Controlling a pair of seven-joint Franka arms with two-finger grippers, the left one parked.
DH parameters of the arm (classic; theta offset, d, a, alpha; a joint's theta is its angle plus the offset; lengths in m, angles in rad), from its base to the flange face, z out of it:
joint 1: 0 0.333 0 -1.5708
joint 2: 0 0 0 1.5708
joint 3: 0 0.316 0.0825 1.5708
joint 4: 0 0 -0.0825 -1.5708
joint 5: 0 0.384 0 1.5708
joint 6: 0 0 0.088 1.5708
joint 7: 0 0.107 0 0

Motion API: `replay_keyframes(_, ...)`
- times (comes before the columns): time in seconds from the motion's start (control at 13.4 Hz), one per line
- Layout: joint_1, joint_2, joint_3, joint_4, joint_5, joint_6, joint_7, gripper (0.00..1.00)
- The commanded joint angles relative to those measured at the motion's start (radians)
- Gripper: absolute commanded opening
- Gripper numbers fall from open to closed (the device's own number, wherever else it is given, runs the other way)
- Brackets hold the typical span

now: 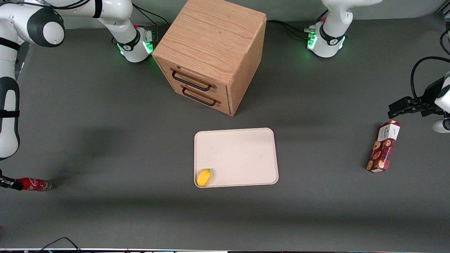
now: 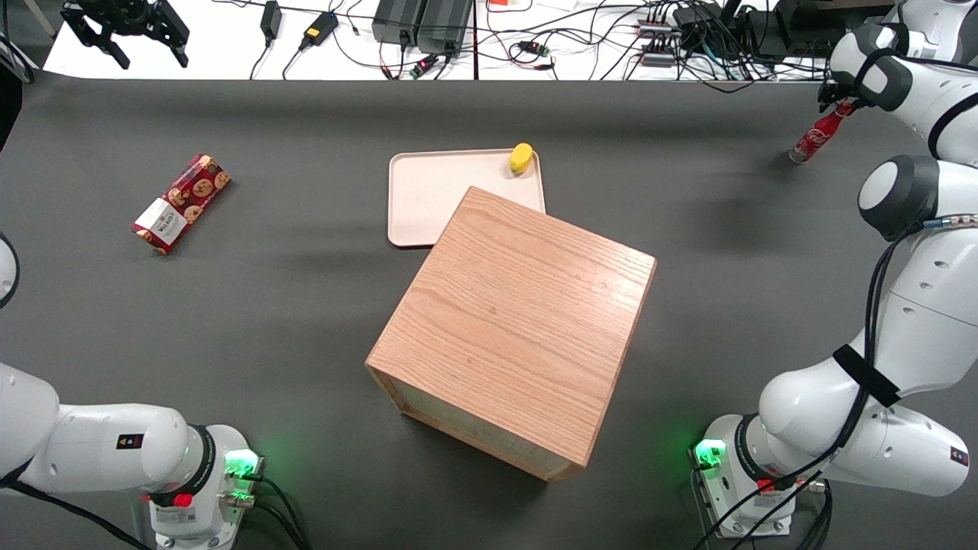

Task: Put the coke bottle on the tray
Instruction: 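Close the right gripper around the bottle's body and lift it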

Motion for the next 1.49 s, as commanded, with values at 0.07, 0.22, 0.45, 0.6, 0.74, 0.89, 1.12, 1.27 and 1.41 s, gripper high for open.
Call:
replay_keyframes(0.07,-0.008,-0.010,0.007,-0.018,-0.007,0.022,-0.008,0.30)
replay_keyframes(0.22,-0.008,-0.010,0.007,-0.016,-0.007,0.021,-0.004,0.02)
replay_keyframes(0.45,-0.007,-0.027,0.007,-0.018,-0.007,0.011,-0.001,0.00)
replay_keyframes(0.6,0.002,-0.062,0.007,-0.038,-0.007,-0.005,0.002,0.00)
replay_keyframes(0.74,0.030,-0.122,0.010,-0.042,-0.013,-0.072,0.053,0.00)
replay_keyframes(0.89,0.070,-0.200,0.018,-0.042,-0.024,-0.172,0.067,0.00)
replay_keyframes(1.12,0.134,-0.309,0.080,-0.038,-0.112,-0.390,0.161,0.00)
replay_keyframes(1.27,0.142,-0.382,0.186,-0.038,-0.127,-0.474,0.214,0.00)
replay_keyframes(1.41,0.180,-0.427,0.263,-0.033,-0.128,-0.586,0.246,0.00)
